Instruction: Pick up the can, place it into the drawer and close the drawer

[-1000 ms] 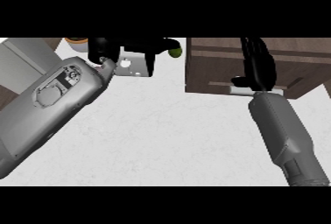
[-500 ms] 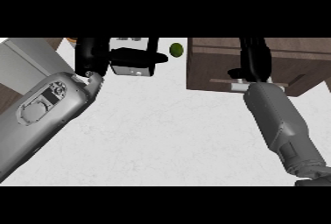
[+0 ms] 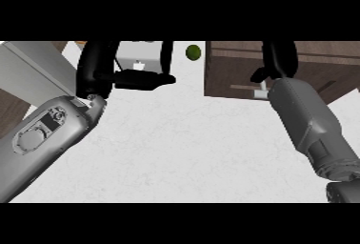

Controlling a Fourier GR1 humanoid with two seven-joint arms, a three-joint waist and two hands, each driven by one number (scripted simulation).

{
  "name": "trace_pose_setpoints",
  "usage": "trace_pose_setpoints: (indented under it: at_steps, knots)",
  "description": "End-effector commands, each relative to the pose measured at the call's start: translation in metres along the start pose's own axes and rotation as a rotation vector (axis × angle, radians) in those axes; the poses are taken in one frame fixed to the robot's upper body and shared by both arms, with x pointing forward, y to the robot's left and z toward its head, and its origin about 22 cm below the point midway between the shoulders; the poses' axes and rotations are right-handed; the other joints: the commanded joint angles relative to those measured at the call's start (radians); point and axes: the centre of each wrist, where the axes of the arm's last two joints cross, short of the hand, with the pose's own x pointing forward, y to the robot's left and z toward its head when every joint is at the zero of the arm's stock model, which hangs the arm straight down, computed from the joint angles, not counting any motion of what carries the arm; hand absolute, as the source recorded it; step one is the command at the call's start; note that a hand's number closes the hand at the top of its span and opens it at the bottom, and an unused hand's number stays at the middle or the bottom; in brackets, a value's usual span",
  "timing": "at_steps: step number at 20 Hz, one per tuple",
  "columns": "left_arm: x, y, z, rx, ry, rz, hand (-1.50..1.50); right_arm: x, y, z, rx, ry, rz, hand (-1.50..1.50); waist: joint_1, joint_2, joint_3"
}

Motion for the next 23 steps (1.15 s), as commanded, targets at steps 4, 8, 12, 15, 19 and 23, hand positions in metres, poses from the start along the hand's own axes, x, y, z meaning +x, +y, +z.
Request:
trace_pose_setpoints:
  at_steps: [4,8,12,15,19,23]
  knots:
    - [-0.018,0.011,0.004,0.008,0.006,-0.02,-1.5,0.047,-0.026,-0.036,-0.075,-0.044,-0.251,-1.5,0.01,0.008,0.002]
    - [-0.013,0.009,0.004,0.016,-0.008,0.001,-1.5,0.052,-0.022,-0.033,-0.099,-0.014,-0.403,-1.5,0.005,0.008,0.004]
    - [-0.016,0.019,0.008,0.009,0.016,0.001,-1.5,0.061,-0.014,-0.027,-0.089,0.028,-0.526,-1.5,0.008,0.0,0.003]
    - [-0.022,0.017,0.017,0.006,0.009,-0.005,-1.5,0.062,-0.025,-0.037,-0.102,0.054,-0.664,-1.5,-0.002,-0.01,0.003]
    - [-0.031,0.025,0.016,0.049,0.025,-0.006,-1.5,0.058,-0.024,-0.036,-0.081,0.102,-0.837,-1.5,-0.029,-0.01,0.001]
    - [-0.034,0.033,0.022,0.051,0.005,0.0,-1.5,0.055,-0.031,-0.043,-0.102,0.097,-0.854,-1.5,-0.03,-0.01,0.0]
